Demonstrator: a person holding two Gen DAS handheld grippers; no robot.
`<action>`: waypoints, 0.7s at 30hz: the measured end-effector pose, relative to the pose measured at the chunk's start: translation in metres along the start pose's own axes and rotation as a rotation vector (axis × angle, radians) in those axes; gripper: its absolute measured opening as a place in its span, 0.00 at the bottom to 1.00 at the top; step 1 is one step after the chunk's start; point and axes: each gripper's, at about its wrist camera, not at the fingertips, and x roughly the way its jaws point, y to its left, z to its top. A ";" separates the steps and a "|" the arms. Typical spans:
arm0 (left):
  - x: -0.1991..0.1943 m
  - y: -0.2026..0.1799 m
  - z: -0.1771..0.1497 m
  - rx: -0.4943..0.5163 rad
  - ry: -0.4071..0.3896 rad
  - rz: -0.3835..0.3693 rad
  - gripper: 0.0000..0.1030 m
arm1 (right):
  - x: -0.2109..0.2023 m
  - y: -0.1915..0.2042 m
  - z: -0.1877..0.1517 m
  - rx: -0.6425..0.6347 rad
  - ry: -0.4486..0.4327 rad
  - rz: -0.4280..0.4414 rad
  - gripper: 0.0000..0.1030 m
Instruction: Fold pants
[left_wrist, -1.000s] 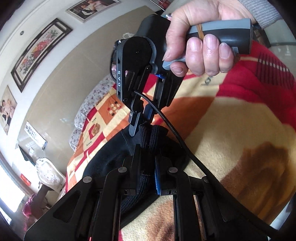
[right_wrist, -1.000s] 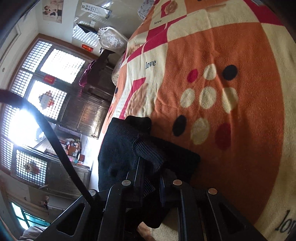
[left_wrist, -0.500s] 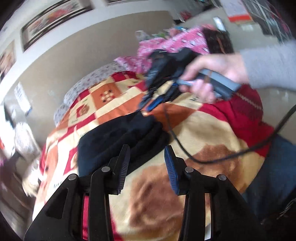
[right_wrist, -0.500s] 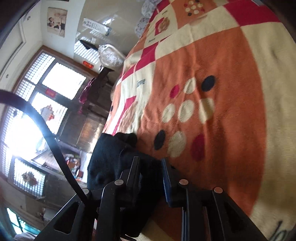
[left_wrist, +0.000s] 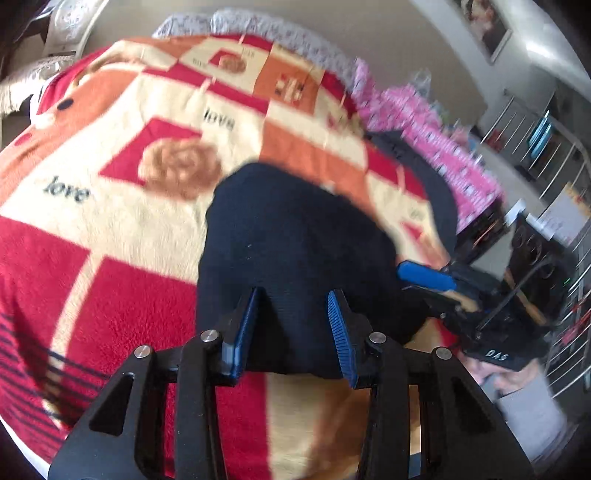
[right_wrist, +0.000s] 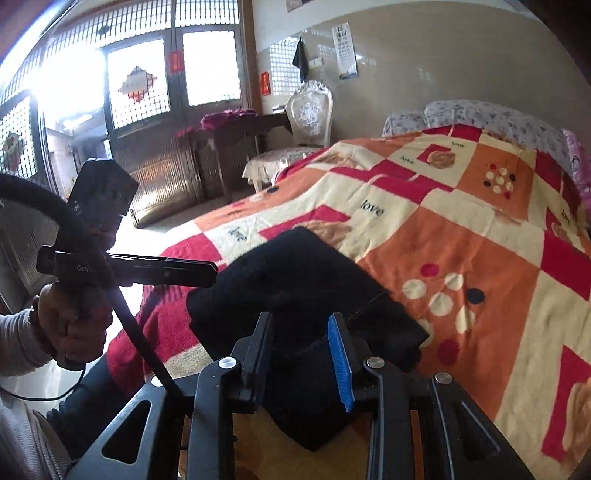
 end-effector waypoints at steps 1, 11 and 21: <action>0.001 -0.004 -0.001 0.023 -0.008 0.020 0.34 | 0.014 -0.003 -0.006 0.011 0.050 -0.022 0.28; -0.007 -0.041 0.022 0.204 -0.113 0.030 0.34 | 0.013 -0.028 -0.020 0.188 -0.016 0.077 0.29; 0.040 -0.014 0.052 0.095 0.076 0.037 0.28 | 0.009 -0.032 -0.025 0.238 -0.089 0.118 0.29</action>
